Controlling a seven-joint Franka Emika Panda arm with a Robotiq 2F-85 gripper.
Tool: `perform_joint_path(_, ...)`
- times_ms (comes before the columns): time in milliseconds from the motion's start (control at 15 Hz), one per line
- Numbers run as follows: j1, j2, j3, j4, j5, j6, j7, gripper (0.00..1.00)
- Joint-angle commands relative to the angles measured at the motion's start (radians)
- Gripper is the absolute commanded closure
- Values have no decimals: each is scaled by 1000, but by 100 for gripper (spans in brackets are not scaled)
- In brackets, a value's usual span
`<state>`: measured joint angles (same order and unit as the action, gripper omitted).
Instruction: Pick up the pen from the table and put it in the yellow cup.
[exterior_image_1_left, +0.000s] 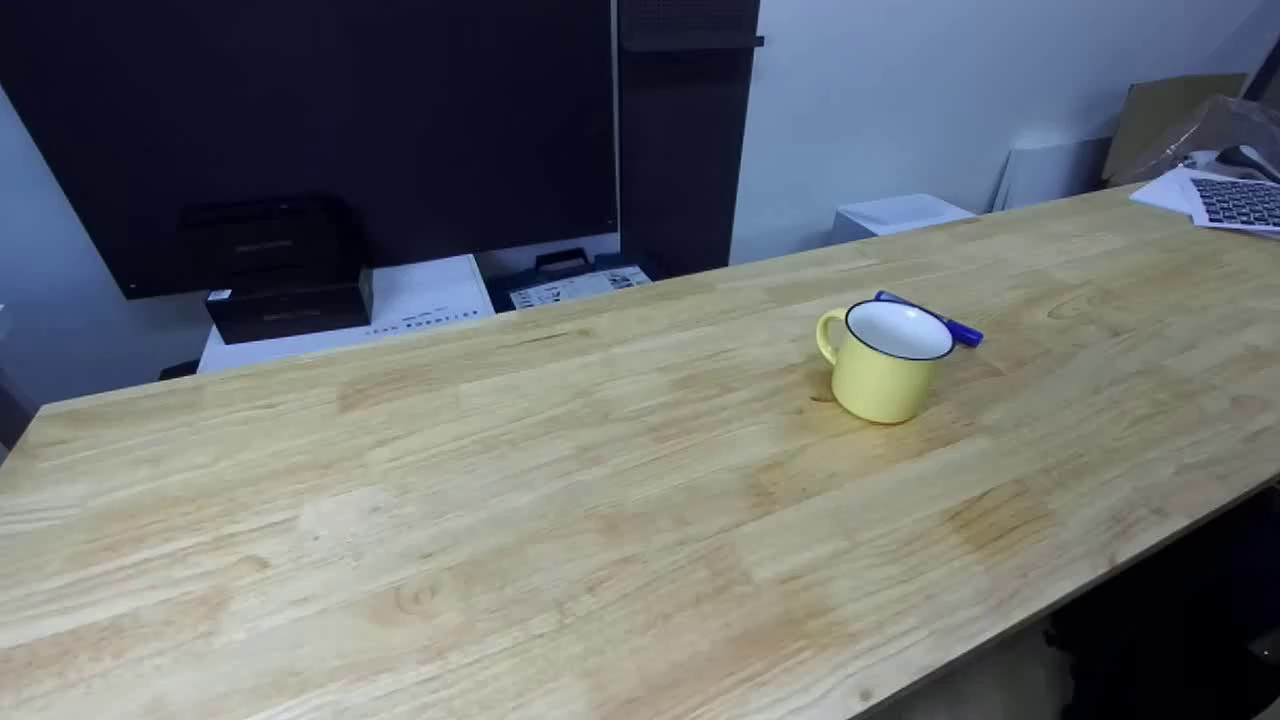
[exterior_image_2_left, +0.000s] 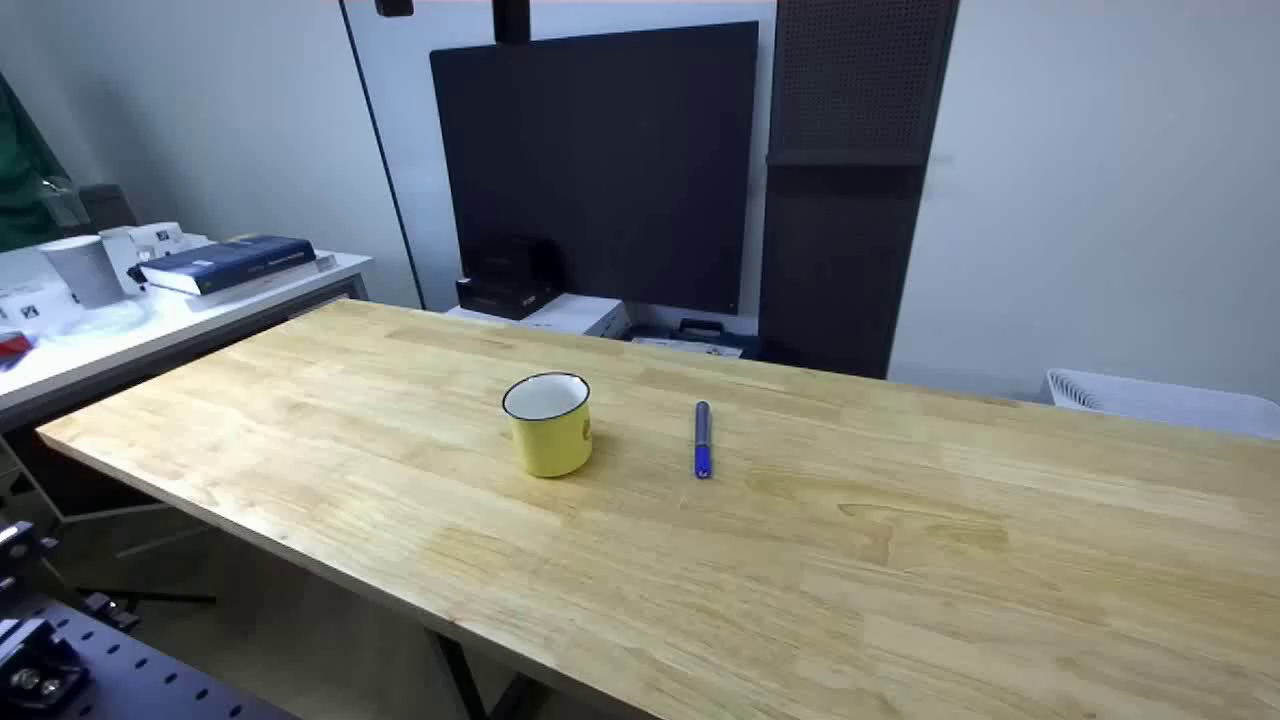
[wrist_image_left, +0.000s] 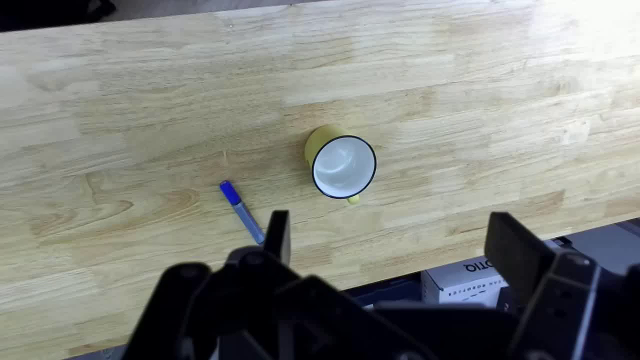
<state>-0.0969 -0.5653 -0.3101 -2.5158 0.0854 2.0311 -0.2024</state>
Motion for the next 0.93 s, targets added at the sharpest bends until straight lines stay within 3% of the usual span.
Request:
perform_joint_path(0, -24, 5, 21, 2, 14, -3, -11, 0)
perform_joint_path(733, -24, 5, 21, 2, 14, -3, -11, 0)
perform_joint_path(867, -33, 57, 11, 18, -6, 70, -26, 0)
